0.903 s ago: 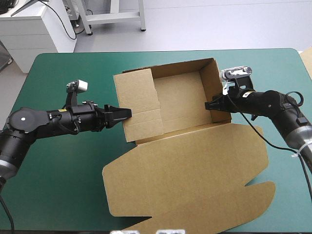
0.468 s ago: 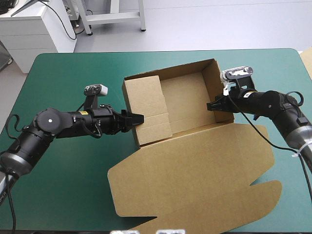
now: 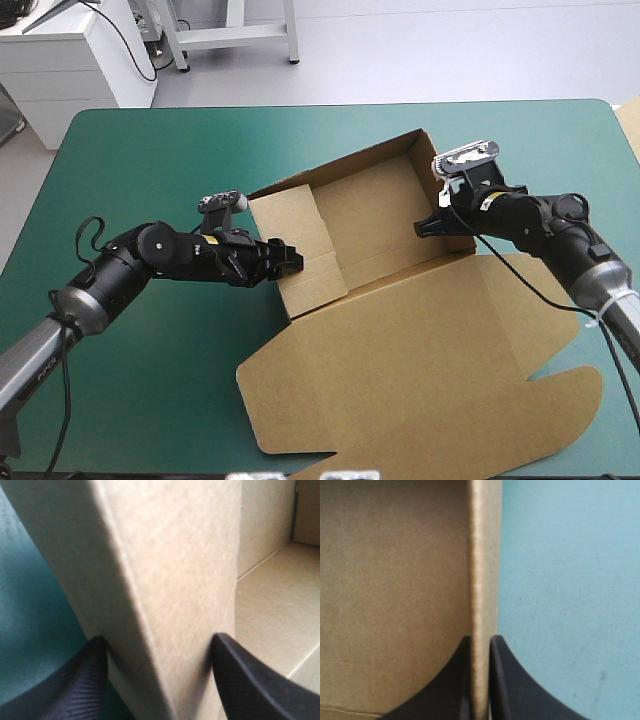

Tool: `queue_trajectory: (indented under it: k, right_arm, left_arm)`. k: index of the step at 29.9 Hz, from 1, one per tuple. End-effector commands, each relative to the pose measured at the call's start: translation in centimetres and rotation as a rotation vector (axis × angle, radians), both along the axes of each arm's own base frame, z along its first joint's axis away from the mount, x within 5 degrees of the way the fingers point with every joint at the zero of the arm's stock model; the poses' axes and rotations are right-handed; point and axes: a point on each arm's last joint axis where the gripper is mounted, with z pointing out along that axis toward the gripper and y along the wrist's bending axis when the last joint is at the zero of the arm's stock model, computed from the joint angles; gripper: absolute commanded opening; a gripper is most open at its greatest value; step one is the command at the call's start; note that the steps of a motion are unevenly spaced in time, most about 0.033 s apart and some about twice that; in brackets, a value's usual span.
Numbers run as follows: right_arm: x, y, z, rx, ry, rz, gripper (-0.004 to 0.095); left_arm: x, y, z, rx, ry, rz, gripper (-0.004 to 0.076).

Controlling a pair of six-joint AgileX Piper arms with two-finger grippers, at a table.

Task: Fold the box

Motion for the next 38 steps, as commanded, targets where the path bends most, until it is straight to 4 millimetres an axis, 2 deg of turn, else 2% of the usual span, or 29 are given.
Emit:
queue_trajectory:
  k: [1,7,21,24,31,34,38]
  right_arm:
    - [-0.9,1.1,2.5,0.193,-0.029,-0.04,0.0]
    - [-1.1,1.2,2.3,0.21,0.018,-0.036,0.0001]
    - [-1.7,1.6,2.0,0.24,0.106,-0.019,0.0]
    - [-1.8,1.6,2.0,0.238,0.11,-0.018,0.0]
    - [-1.7,1.5,2.0,0.229,0.104,-0.018,0.0]
    - [-1.7,1.5,1.9,0.213,0.1,-0.016,0.0]
    - [-1.6,1.4,1.8,0.195,0.097,-0.015,0.0]
  left_arm:
    - [0.4,-0.5,2.2,-0.113,-0.07,0.08,0.0405]
    - [1.2,-0.4,2.1,-0.131,-0.088,0.141,0.0405]
    - [3.4,-1.2,-1.2,-0.092,-0.021,0.183,0.0402]
    - [3.6,-1.2,-1.4,-0.081,-0.03,0.177,0.0336]
    - [3.5,-1.3,-1.3,-0.04,-0.087,0.1,-0.0006]
    - [3.6,-1.5,-0.5,-0.036,-0.106,0.068,-0.0008]
    - [4.0,-1.7,1.5,-0.019,-0.168,0.026,-0.0008]
